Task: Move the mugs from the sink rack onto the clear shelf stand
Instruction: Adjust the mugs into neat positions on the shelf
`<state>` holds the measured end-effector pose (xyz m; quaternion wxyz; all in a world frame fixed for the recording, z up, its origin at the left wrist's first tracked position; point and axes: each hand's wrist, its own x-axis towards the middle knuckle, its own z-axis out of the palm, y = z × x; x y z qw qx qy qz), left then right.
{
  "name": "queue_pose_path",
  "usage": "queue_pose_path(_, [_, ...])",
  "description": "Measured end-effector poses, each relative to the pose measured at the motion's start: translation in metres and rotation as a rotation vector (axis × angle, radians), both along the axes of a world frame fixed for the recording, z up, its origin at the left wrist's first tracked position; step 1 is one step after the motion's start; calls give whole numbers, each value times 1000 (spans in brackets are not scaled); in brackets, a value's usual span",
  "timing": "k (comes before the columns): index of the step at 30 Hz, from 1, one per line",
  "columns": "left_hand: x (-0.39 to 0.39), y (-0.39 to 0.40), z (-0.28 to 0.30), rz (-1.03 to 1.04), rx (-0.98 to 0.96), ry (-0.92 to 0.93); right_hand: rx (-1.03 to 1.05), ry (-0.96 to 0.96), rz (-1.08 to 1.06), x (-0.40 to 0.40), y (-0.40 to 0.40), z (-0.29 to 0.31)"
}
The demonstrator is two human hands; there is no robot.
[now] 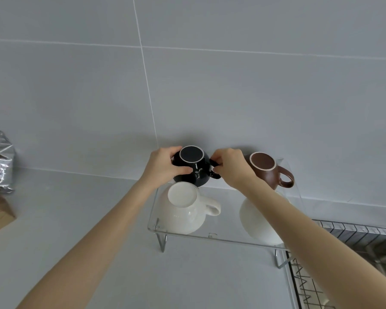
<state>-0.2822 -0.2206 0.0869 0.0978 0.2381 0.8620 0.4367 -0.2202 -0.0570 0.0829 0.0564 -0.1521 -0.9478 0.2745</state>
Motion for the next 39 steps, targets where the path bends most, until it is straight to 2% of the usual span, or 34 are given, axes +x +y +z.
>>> queue_pose_path(7, [6,6,-1,85,-17,93,-62,19,4,-6,4,1])
queue_pose_path(20, [6,4,0,87,14,61,1,54,8,-2,4,-5])
queue_pose_path(24, [4,7,6,74,-88,81,-32,-3,77,4,6,3])
queue_pose_path(27, [9,16,13,52,-177,142,-64,71,92,23,21,20])
queue_pose_path(31, [31,44,20,-108,-133,184,-122,205,-105,66,61,36])
queue_pose_path(35, [51,81,18,-313,-141,120,-98,146,-236,96,93,24])
queue_pose_path(39, [52,107,12,-343,-132,24,-131,103,-282,106,104,7])
